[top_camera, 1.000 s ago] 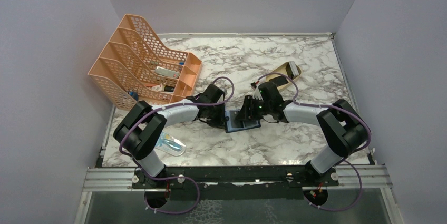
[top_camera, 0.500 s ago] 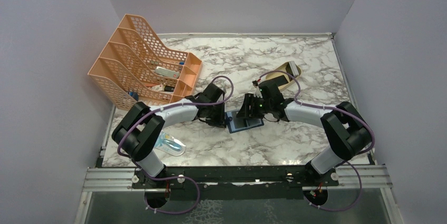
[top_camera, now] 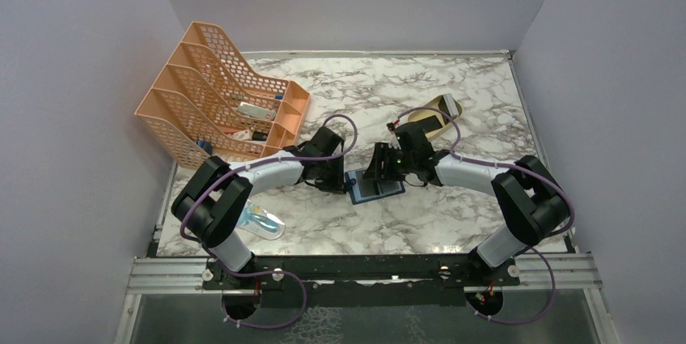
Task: Put the credit cards into the card holder
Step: Insert the credit card into the card holder.
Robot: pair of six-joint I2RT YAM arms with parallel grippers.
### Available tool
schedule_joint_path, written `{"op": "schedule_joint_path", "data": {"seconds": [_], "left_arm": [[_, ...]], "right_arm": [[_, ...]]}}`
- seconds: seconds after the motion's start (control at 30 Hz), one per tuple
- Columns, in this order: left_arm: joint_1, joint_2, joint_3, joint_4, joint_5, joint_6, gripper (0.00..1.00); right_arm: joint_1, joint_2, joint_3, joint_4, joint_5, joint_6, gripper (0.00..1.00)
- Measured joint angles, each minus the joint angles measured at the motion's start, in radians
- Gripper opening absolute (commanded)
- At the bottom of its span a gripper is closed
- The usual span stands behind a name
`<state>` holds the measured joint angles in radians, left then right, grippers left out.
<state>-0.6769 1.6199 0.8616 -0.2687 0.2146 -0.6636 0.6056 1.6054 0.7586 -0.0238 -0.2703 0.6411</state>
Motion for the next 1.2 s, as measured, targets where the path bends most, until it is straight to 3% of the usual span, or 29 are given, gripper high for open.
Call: {"op": "schedule_joint_path", "data": {"seconds": [0.53, 0.7, 0.83, 1.2], "left_arm": [[0.008, 0.024, 0.001, 0.033, 0.000, -0.005, 0.17], [0.010, 0.033, 0.013, 0.031, 0.002, -0.004, 0.17], [0.010, 0.033, 0.013, 0.031, 0.002, -0.004, 0.17], [0.010, -0.046, 0.037, -0.014, -0.024, 0.004, 0.41]], "right_arm": [[0.013, 0.037, 0.004, 0.054, -0.036, 0.007, 0.38], [0.010, 0.037, -0.031, 0.120, -0.070, 0.031, 0.39], [0.010, 0.036, -0.032, 0.132, -0.086, 0.039, 0.47], [0.016, -0.052, 0.068, -0.037, 0.023, -0.118, 0.49]]}}
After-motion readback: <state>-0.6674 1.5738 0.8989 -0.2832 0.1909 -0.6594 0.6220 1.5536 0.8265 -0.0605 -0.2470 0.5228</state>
